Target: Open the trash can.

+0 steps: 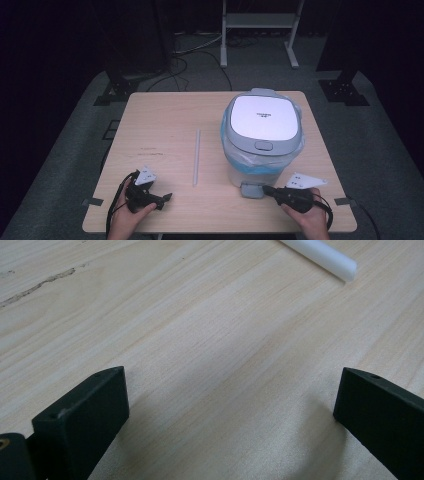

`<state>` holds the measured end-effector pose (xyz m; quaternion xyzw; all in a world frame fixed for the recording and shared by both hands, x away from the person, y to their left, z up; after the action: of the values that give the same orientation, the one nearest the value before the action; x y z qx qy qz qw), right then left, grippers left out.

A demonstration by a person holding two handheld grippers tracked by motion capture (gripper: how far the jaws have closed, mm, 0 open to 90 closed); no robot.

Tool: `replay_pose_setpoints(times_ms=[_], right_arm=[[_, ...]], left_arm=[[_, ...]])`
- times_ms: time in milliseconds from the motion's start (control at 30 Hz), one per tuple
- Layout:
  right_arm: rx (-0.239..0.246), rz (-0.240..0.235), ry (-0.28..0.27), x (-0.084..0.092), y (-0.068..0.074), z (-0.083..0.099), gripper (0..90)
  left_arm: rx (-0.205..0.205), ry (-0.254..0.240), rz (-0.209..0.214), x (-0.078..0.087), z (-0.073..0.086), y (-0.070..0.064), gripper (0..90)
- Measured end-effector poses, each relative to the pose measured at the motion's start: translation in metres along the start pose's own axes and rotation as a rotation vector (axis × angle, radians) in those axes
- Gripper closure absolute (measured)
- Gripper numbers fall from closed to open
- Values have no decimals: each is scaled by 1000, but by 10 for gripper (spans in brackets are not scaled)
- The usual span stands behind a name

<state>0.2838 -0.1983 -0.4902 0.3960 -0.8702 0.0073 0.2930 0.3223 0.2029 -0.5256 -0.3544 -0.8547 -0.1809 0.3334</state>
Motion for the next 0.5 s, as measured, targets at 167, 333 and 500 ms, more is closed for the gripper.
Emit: replay_pose_setpoints(times_ms=[167,333,500], right_arm=[[11,-9,4,-7,4,-2,900],[17,-19,-4,-14,6,-4,900],[26,-19,-3,-19,8,-5,900]], left_arm=[[0,0,0,0,0,0,3],[0,0,0,0,0,0,3],[0,0,0,0,0,0,3]])
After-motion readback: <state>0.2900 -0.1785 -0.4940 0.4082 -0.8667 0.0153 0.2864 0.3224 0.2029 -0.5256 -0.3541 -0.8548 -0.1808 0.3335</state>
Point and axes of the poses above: each handheld gripper's, and its own axes: x roughly backward along the jaws, z roughly out of its underside, y roughly to its left, the point moved 6 cm from there along -x, roughly forward along the jaws, and after that the axes turned 5 degrees about -x, right-handed, at the moved point
